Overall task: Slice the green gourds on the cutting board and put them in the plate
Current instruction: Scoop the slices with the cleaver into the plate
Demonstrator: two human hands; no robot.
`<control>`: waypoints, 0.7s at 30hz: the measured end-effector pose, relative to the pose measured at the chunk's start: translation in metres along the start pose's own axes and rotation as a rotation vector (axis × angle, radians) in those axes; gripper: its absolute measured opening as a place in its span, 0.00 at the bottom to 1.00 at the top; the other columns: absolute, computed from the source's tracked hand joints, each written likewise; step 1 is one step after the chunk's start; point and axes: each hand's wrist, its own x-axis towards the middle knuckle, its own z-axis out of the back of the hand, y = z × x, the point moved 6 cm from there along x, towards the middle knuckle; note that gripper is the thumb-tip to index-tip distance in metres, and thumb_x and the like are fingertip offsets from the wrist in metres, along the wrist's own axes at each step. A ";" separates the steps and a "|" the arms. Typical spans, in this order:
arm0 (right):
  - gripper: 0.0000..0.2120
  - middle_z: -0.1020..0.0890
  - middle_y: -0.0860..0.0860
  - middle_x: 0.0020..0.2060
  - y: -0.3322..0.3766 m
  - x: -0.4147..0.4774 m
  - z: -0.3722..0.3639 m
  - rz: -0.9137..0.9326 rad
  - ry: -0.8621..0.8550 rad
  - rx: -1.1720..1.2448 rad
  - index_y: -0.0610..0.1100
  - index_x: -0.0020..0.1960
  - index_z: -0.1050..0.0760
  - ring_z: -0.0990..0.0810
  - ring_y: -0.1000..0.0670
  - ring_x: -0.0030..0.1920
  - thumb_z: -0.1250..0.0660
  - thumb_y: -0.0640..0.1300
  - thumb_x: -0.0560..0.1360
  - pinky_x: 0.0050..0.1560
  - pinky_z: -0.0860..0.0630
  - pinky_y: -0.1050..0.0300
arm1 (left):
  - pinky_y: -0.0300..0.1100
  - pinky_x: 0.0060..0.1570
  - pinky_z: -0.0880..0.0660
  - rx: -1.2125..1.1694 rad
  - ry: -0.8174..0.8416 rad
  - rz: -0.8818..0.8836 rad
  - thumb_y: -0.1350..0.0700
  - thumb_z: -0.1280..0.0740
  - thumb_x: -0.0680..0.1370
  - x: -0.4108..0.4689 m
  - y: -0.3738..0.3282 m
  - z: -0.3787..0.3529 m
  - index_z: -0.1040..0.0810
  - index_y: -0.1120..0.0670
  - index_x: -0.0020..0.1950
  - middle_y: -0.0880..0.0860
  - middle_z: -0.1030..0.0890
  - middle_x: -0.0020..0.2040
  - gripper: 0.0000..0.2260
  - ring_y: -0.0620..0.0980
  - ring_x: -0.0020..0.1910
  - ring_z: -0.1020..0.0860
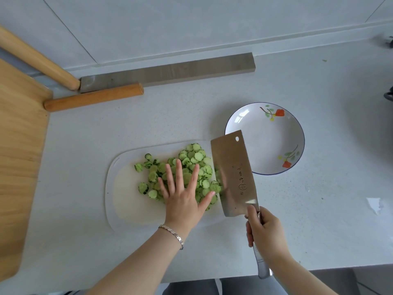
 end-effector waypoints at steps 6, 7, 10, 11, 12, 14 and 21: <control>0.18 0.28 0.47 0.22 0.005 0.000 0.003 -0.002 -0.007 -0.012 0.29 0.41 0.29 0.32 0.54 0.18 0.41 0.45 0.79 0.21 0.34 0.66 | 0.67 0.63 0.52 0.007 0.013 -0.010 0.30 0.58 0.75 -0.002 0.003 -0.001 0.43 0.48 0.73 0.63 0.42 0.73 0.33 0.65 0.71 0.50; 0.18 0.28 0.47 0.22 0.006 0.000 0.004 0.005 -0.009 -0.017 0.29 0.41 0.29 0.32 0.54 0.18 0.41 0.44 0.79 0.21 0.34 0.66 | 0.67 0.63 0.51 0.005 0.013 -0.008 0.30 0.58 0.75 -0.002 0.003 0.000 0.44 0.48 0.74 0.63 0.42 0.73 0.33 0.65 0.71 0.50; 0.18 0.28 0.46 0.22 0.008 0.000 0.006 0.011 0.000 -0.026 0.29 0.41 0.29 0.32 0.55 0.18 0.42 0.44 0.79 0.20 0.34 0.66 | 0.66 0.63 0.52 0.005 0.019 -0.007 0.30 0.58 0.75 -0.002 0.003 0.000 0.44 0.48 0.74 0.63 0.42 0.73 0.33 0.64 0.71 0.51; 0.17 0.28 0.47 0.21 0.007 0.001 0.006 0.003 0.010 -0.023 0.30 0.41 0.28 0.32 0.54 0.18 0.42 0.44 0.79 0.20 0.34 0.66 | 0.66 0.63 0.52 0.006 0.021 -0.008 0.30 0.58 0.75 -0.003 0.004 0.000 0.44 0.48 0.74 0.63 0.42 0.73 0.33 0.64 0.71 0.51; 0.17 0.28 0.48 0.21 0.006 0.002 0.006 -0.002 0.022 -0.019 0.31 0.40 0.28 0.32 0.54 0.18 0.42 0.43 0.79 0.20 0.33 0.65 | 0.66 0.63 0.52 0.004 0.022 -0.008 0.30 0.58 0.75 -0.003 0.004 0.000 0.44 0.48 0.74 0.63 0.42 0.73 0.33 0.64 0.72 0.51; 0.16 0.29 0.49 0.20 0.004 0.004 0.005 -0.010 0.048 -0.009 0.33 0.40 0.27 0.31 0.52 0.19 0.42 0.44 0.80 0.20 0.32 0.62 | 0.66 0.64 0.52 -0.002 0.022 -0.001 0.30 0.58 0.75 -0.003 0.003 -0.001 0.44 0.48 0.74 0.63 0.43 0.74 0.33 0.63 0.72 0.51; 0.16 0.28 0.48 0.21 -0.008 0.007 -0.007 -0.057 0.133 0.055 0.35 0.39 0.28 0.31 0.49 0.20 0.42 0.44 0.80 0.24 0.32 0.57 | 0.67 0.64 0.49 -0.034 0.019 0.011 0.31 0.57 0.75 -0.002 0.001 -0.002 0.41 0.47 0.73 0.60 0.39 0.73 0.32 0.65 0.71 0.44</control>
